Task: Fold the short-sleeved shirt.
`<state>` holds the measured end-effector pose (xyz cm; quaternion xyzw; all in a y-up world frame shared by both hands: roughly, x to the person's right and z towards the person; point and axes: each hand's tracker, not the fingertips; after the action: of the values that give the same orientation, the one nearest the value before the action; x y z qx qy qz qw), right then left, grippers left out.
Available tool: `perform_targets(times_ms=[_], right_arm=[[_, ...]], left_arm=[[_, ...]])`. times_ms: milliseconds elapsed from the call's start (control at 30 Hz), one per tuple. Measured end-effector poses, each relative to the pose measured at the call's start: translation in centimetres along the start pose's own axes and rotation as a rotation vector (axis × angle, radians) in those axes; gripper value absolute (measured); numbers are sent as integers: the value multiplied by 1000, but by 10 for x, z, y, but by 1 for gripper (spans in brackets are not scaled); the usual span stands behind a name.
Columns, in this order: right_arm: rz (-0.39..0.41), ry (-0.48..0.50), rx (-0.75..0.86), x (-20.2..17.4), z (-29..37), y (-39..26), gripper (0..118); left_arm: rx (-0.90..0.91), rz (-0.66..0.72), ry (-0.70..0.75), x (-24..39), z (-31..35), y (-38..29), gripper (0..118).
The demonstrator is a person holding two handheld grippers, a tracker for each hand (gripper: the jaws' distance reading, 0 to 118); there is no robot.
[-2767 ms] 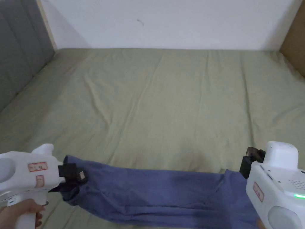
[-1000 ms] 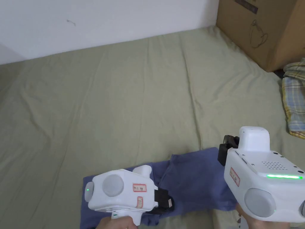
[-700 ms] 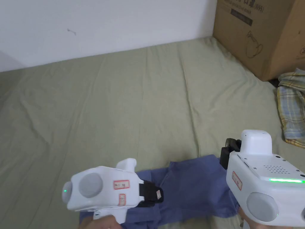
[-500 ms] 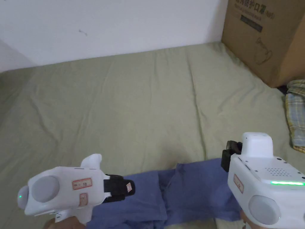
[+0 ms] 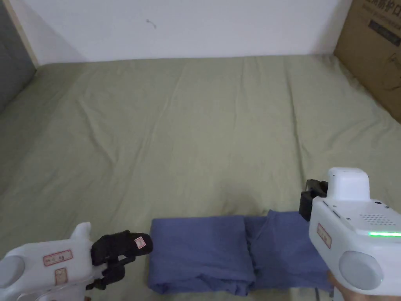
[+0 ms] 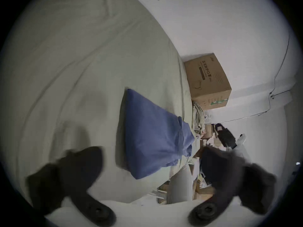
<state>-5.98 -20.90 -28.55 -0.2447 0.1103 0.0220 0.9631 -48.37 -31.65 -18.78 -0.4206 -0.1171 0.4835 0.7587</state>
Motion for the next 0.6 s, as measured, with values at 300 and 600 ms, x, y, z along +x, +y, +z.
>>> perform_targets(times_ms=[300,600], right_arm=[[70,7,-32,-20,-8,-3,0],[113,11,-91,-25,-15,-9,1]], left_arm=[[-48,168,-252,-23,-62,11,118],[-121,217,-203,-43,-80,22,8]])
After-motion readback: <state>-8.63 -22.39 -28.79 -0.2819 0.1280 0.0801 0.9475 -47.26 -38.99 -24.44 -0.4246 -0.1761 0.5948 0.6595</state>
